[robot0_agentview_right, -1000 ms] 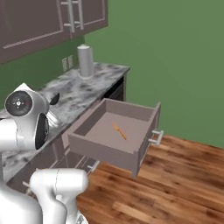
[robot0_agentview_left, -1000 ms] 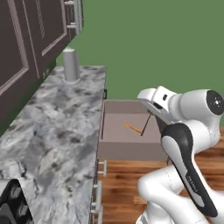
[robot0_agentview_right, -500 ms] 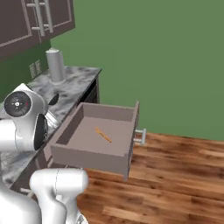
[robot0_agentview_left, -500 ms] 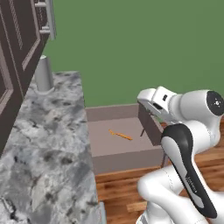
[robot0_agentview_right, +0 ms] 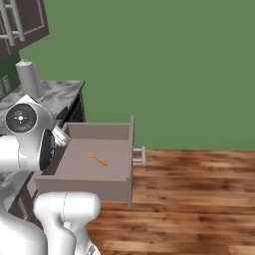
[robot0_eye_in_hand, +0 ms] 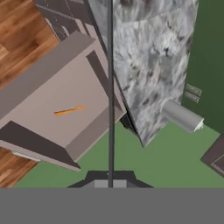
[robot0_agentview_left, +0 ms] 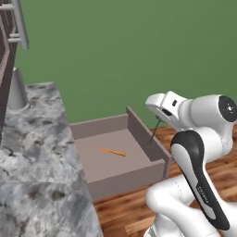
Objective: Organize the utensils by type. Pick up the wooden spoons from the counter and place them in the open cabinet. Then pick up the metallic utensils from the counter and place them in the open drawer.
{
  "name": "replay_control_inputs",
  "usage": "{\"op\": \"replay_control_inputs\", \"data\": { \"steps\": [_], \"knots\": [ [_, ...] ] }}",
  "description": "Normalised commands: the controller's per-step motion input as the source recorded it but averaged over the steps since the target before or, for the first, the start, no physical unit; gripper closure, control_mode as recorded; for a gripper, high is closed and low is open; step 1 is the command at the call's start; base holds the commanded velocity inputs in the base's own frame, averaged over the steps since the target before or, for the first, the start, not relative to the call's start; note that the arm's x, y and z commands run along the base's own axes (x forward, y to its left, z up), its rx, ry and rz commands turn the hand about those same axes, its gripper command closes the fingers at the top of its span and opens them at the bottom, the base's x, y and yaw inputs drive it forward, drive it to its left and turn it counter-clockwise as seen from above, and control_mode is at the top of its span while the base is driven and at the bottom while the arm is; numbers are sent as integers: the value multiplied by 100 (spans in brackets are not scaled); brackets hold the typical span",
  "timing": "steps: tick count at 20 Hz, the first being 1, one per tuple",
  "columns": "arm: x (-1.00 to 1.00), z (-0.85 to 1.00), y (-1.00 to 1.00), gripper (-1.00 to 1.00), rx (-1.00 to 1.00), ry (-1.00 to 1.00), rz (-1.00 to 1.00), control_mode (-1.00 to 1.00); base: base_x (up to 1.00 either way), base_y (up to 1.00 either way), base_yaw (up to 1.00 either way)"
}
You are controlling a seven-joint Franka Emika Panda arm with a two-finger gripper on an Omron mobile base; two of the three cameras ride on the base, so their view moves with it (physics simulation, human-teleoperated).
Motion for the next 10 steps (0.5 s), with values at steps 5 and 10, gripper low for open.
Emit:
{"op": "replay_control_inputs", "data": {
  "steps": [5, 10],
  "knots": [
    [0, 0, 0, 100, 0, 0, 0, 100, 82, 53, -26],
    [0, 0, 0, 100, 0, 0, 0, 100, 91, 61, -12]
  ]
}}
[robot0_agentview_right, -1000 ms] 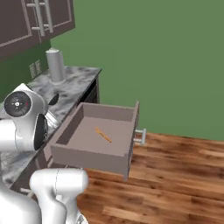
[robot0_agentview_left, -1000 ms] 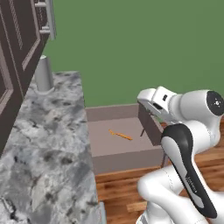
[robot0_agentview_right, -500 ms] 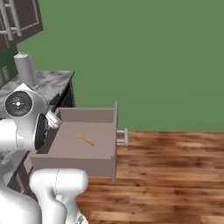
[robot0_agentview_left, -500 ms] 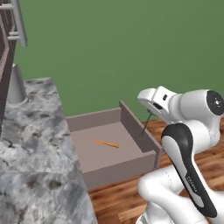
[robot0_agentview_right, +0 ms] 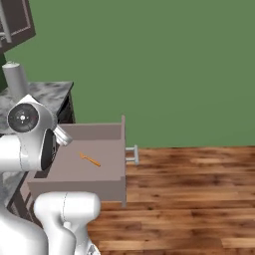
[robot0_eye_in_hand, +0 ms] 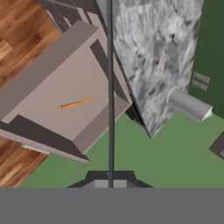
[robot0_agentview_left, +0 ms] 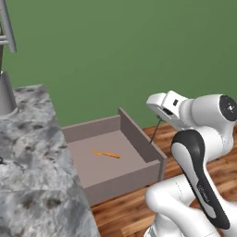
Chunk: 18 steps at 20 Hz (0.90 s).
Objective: Organize the utensils by type. Pick up the wooden spoons from the counter and place them in the open cabinet. Then pick up the metallic utensils from the counter and place them in the open drawer.
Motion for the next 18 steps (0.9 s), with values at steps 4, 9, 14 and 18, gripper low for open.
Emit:
{"op": "replay_control_inputs", "data": {
  "steps": [4, 9, 14, 18],
  "knots": [
    [0, 0, 0, 100, 0, 0, 0, 100, 100, 68, -7],
    [0, 0, 0, 100, 0, 0, 0, 100, 100, 65, -5],
    [40, 0, 22, 100, -7, 13, -2, -100, 60, 36, -3],
    [100, 0, 49, 100, -17, 48, -4, -100, 0, 0, 0]
  ]
}}
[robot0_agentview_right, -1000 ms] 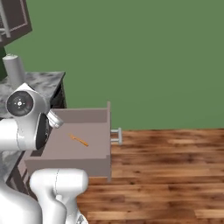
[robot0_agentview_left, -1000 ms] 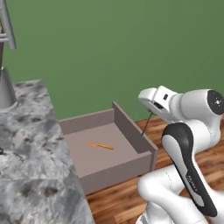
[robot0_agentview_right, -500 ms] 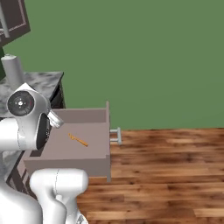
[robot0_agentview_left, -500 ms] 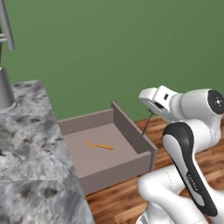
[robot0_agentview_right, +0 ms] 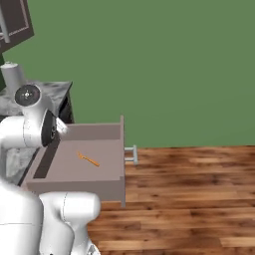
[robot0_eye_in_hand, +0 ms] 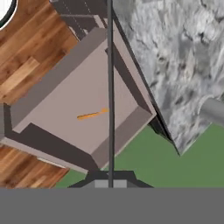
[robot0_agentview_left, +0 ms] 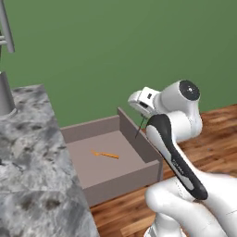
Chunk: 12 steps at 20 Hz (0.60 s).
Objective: Organize the utensils by type. Pick up the wooden spoons from the counter and place them in the open cabinet. Then pick up the metallic utensils from the counter and place them in the open drawer.
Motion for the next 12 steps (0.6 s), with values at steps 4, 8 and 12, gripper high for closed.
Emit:
{"op": "replay_control_inputs", "data": {
  "steps": [4, 8, 12],
  "knots": [
    [100, -11, 17, 100, -5, 43, 0, -100, 0, 0, 0],
    [100, -67, 2, 100, -2, 21, 0, -100, 0, 0, 0],
    [94, -96, 17, 100, -11, 10, 0, -100, 0, 0, 0]
  ]
}}
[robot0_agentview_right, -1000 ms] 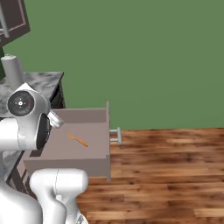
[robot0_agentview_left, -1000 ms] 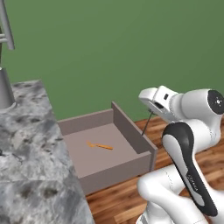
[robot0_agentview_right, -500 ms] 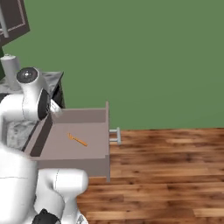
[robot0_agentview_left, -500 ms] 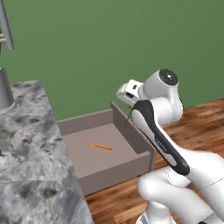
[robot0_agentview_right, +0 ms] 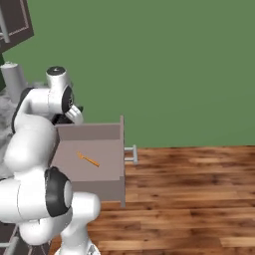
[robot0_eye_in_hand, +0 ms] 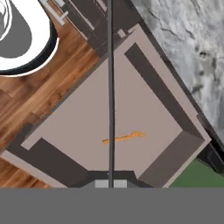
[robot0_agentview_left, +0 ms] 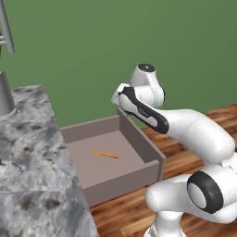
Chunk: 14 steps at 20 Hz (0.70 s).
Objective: Organize the utensils by type. Pick up the wooden spoons from the counter and place them in the open cabinet. Then pick up the metallic utensils from the counter and place them in the open drawer.
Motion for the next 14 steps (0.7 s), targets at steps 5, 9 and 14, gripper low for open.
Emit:
{"op": "replay_control_inputs", "data": {
  "steps": [5, 9, 14],
  "knots": [
    [88, -88, 12, 100, -8, 9, 0, -100, 0, 0, 0],
    [79, -68, 4, 100, -1, 11, 0, -100, 0, 0, 0],
    [35, -76, 22, 100, -3, 6, 0, -100, 0, 0, 0]
  ]
}}
